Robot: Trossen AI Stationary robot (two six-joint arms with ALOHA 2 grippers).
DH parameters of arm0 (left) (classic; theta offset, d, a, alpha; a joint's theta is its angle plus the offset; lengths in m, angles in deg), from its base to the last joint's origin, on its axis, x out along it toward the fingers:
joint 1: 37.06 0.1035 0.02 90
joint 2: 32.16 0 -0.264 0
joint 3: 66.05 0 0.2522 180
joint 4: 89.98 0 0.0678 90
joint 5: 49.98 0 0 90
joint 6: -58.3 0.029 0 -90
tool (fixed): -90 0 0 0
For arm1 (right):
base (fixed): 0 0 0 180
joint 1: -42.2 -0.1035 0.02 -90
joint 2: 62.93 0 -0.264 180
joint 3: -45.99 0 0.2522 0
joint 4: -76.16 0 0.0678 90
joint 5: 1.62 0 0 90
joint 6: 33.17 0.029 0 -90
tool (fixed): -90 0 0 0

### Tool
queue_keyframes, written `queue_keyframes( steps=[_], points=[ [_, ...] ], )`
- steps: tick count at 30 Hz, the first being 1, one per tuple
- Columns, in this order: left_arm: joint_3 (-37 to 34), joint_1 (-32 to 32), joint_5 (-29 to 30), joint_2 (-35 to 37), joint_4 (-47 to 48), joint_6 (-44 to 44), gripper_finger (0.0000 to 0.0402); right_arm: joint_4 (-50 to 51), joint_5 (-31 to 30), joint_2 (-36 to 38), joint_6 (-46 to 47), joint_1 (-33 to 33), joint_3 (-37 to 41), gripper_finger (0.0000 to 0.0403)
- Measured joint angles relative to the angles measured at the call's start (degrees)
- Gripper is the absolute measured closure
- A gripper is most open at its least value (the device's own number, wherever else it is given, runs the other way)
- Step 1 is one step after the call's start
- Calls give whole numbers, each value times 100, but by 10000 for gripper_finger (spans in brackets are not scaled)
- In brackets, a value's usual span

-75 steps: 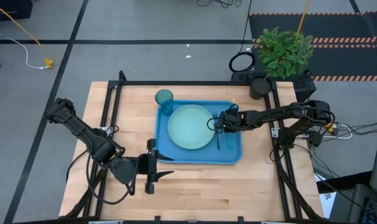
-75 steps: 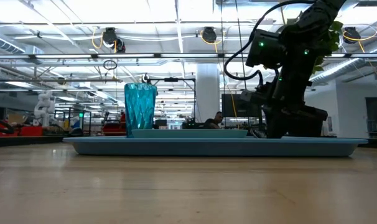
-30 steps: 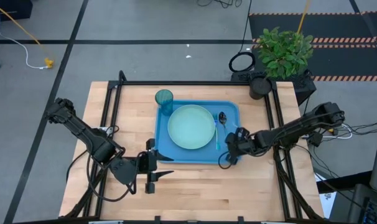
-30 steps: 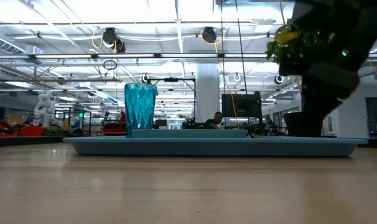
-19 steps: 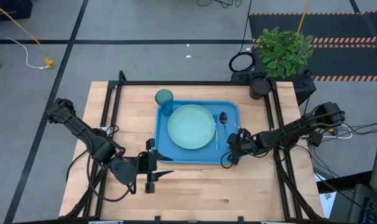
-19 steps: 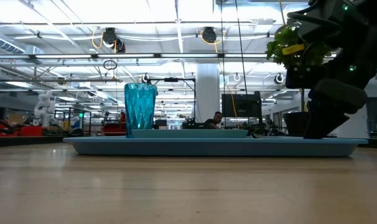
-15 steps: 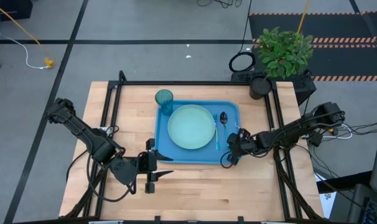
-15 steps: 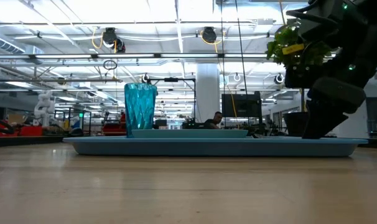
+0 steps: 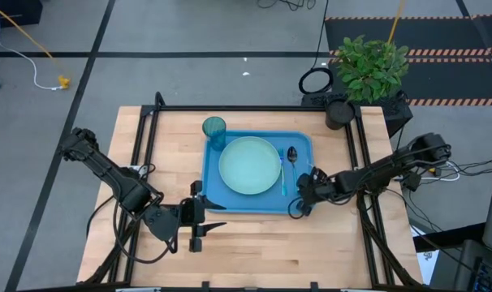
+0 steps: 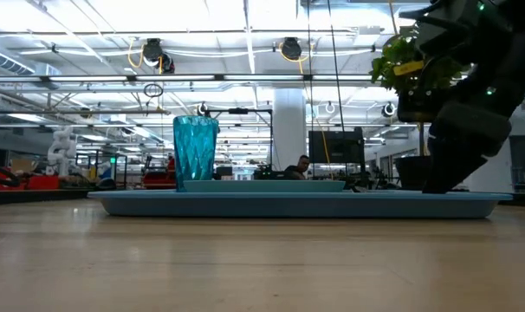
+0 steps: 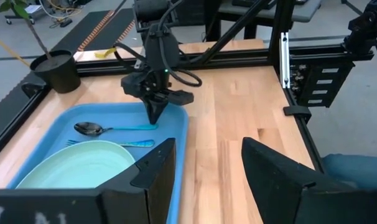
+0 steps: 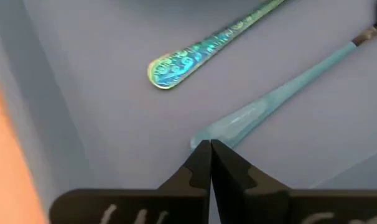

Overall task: Pick and place plate/cup/fork/spoon on tray
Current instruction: Put the blue spoon on the blue serving tray, then return to Home Position

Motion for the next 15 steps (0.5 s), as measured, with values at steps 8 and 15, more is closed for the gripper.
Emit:
queue_keyframes(
  steps=[8, 15],
  points=[
    [0, 1, 29, -1, 132, 110, 215, -16, 94, 815, -131, 0, 0, 403],
    [0, 2, 328, 2, 618, 59, 215, -45, -348, 1470, -679, 2, 0, 403]
  ],
)
